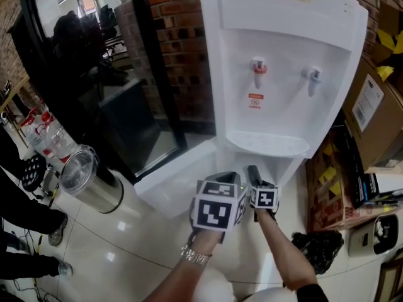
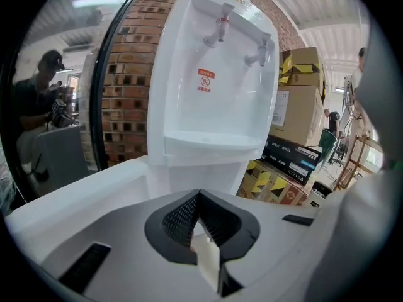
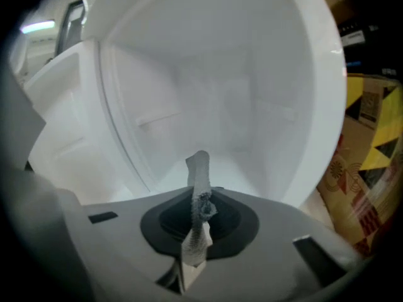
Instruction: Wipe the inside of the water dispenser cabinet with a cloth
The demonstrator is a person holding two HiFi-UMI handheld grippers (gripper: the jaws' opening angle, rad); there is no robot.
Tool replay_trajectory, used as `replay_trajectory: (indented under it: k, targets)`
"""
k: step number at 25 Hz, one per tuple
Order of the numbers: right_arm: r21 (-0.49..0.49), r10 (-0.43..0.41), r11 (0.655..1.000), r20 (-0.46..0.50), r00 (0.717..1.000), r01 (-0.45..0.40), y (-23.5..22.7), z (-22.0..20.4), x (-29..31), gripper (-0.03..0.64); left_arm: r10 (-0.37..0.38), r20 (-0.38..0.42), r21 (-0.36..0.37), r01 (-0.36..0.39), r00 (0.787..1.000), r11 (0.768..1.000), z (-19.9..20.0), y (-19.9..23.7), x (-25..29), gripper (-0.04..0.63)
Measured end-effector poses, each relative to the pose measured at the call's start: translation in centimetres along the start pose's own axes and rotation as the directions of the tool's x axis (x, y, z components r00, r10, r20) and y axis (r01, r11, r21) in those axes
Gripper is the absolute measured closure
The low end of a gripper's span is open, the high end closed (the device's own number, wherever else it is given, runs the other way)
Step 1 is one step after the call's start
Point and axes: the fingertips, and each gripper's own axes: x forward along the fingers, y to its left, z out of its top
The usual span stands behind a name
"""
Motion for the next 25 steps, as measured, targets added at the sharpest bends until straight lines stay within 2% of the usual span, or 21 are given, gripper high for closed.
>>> replay_trajectory:
  k: [4,7,10,12,15,17,20,22,25]
  targets:
    - [-0.085,0.12,0.989,0.003,0.993,-0.119,5.2,-0.2,1.0,0.594,0.0,-0.004,0.003,0.0,1.0,1.0,0.0,-0.1,0.1,0.603]
    - [-0.103,0.105,0.989,-0.048,0.993,-0.11,4.7,-1.8,2.5,0.594,0.004,-0.006,0.005,-0.004,1.0,1.0,-0.1,0.0,0.0,0.603]
    - [-0.059,-0.004,0.998,-0.095,0.995,-0.002,0.3,-3.2,2.8,0.595,0.01,-0.007,0.005,-0.01,1.0,1.0,-0.1,0.3,-0.2,0.603]
    - [-0.012,-0.093,0.996,-0.089,0.992,0.092,-3.4,-3.3,2.0,0.594,0.011,-0.002,-0.002,-0.011,1.0,1.0,0.0,0.3,-0.2,0.603]
    - [0.067,-0.208,0.975,-0.072,0.975,0.213,-8.0,-3.1,0.1,0.595,0.004,-0.001,-0.004,-0.004,1.0,1.0,0.0,0.1,0.0,0.603]
    - [0.097,-0.252,0.961,-0.074,0.965,0.259,-9.5,-3.0,-1.0,0.594,-0.006,-0.001,0.002,0.006,1.0,1.0,0.1,-0.4,0.2,0.603]
    - [0.106,-0.205,0.973,-0.027,0.978,0.207,-7.6,-1.4,-1.7,0.595,-0.018,-0.002,0.007,0.018,1.0,1.0,0.0,-0.9,0.5,0.603]
    - [0.068,-0.122,0.99,-0.011,0.993,0.122,-4.4,-0.7,-1.3,0.595,-0.019,-0.004,0.011,0.019,1.0,1.0,-0.1,-1.0,0.6,0.603]
    - [0.049,0.014,0.999,-0.068,0.998,-0.01,-0.2,-2.2,0.4,0.594,-0.015,-0.004,0.014,0.015,1.0,1.0,-0.1,-0.9,0.4,0.603]
